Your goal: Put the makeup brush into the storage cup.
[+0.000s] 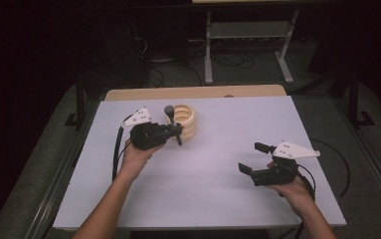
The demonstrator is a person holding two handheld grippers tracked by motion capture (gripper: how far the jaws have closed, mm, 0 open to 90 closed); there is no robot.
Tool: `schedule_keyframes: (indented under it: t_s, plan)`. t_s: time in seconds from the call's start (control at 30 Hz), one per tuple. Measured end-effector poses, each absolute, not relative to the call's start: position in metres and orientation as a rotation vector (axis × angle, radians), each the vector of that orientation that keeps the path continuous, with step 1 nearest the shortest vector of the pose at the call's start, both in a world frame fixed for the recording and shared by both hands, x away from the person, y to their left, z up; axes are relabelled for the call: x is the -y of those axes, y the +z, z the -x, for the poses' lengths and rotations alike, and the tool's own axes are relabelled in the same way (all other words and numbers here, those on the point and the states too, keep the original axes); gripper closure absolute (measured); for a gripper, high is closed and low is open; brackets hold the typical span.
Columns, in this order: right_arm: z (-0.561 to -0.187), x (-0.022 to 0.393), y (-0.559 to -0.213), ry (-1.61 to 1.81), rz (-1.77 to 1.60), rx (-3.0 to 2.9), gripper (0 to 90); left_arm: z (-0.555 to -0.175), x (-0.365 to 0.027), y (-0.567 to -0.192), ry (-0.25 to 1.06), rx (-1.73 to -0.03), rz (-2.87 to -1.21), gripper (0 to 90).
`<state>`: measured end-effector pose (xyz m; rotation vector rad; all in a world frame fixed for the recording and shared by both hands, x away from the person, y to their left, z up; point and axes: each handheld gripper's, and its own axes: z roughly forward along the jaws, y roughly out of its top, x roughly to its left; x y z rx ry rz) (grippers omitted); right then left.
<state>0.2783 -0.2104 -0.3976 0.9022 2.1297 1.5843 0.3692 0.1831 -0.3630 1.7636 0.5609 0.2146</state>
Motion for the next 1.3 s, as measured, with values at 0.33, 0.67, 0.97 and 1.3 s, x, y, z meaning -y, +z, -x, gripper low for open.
schedule_keyframes:
  t_s: [0.33,0.67,0.97,1.3]
  plan:
    - [-0.275,0.221,-0.404,1.56,-0.948,-2.116,6.9,-0.377,-0.181,-0.355,0.232,-0.564,-1.754,78.4]
    - [-0.277,0.222,-0.407,1.575,-0.959,-2.117,7.1,-0.386,-0.177,-0.347,0.254,-0.571,-1.772,78.4]
    - [-0.278,0.223,-0.408,1.579,-0.971,-2.115,7.3,-0.394,-0.179,-0.345,0.281,-0.587,-1.772,78.3]
    - [-0.279,0.224,-0.409,1.575,-0.976,-2.11,7.3,-0.408,-0.18,-0.341,0.311,-0.606,-1.754,78.3]
